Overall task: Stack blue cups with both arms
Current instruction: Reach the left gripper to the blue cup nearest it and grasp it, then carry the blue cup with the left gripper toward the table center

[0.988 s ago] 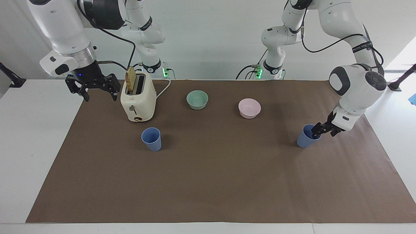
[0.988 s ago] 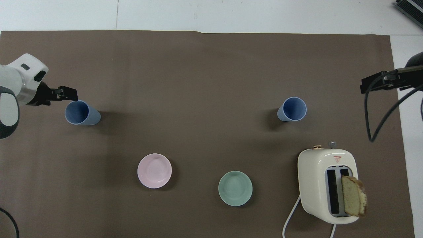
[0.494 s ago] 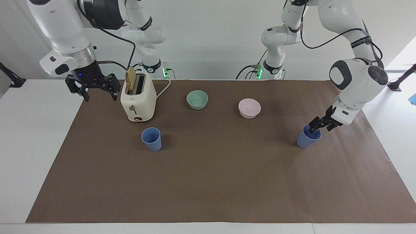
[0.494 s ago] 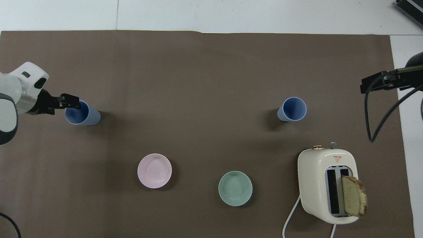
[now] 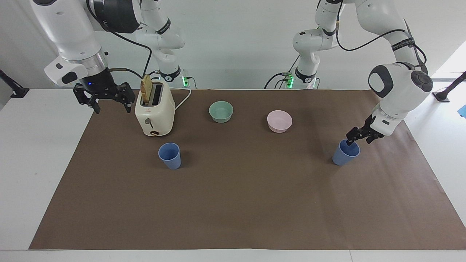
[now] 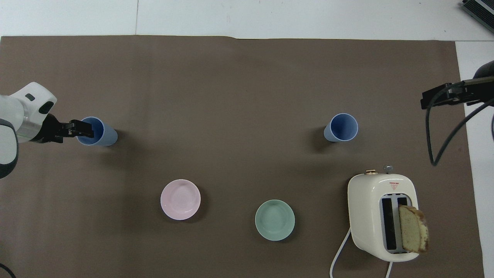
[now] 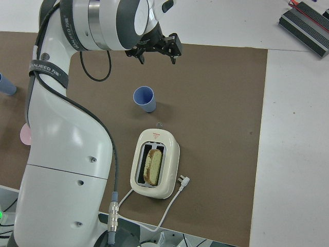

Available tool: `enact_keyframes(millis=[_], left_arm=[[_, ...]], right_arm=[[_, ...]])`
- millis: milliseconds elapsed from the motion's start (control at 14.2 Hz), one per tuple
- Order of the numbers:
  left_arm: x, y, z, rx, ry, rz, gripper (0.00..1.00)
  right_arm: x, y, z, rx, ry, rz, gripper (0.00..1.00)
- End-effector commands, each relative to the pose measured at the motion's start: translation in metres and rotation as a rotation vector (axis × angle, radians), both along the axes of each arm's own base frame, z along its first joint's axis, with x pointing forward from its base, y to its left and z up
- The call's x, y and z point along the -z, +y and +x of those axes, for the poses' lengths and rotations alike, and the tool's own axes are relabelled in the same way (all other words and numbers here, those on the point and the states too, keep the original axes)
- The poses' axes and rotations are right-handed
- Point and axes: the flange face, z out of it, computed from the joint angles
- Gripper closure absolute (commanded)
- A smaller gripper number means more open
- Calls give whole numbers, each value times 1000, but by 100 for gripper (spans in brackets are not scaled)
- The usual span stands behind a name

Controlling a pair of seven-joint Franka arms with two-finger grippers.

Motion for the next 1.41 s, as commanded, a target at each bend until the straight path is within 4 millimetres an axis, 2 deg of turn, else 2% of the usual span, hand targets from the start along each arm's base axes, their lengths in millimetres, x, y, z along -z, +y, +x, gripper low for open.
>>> enact_keyframes(millis=[0, 282, 353, 424, 494, 776, 918, 1059, 1129, 1341], left_arm=[[11, 4, -3, 5, -11, -11, 0], [27, -1, -6, 12, 18, -14, 1], [26, -2, -5, 14, 16, -14, 41], [26, -3, -5, 17, 17, -14, 89], [26, -2, -5, 17, 18, -14, 100], [21, -5, 7, 4, 3, -29, 100], [4, -4, 23, -9, -32, -46, 100], [-18, -9, 32, -13, -48, -49, 100], [-31, -18, 34, -19, -45, -54, 100], [-78, -88, 39, -69, -23, -55, 100]], right_arm=[[-2, -2, -7, -25, 8, 10, 0], [-2, -2, -7, -25, 6, 10, 0], [-2, -2, -7, -25, 6, 10, 0], [-2, -2, -7, -25, 8, 10, 0], [-2, -2, -7, -25, 6, 10, 0], [-2, -2, -7, -25, 6, 10, 0], [-2, -2, -7, -25, 8, 10, 0], [-2, -2, -7, -25, 6, 10, 0], [-2, -2, -7, -25, 6, 10, 0], [-2, -2, -7, -25, 8, 10, 0]])
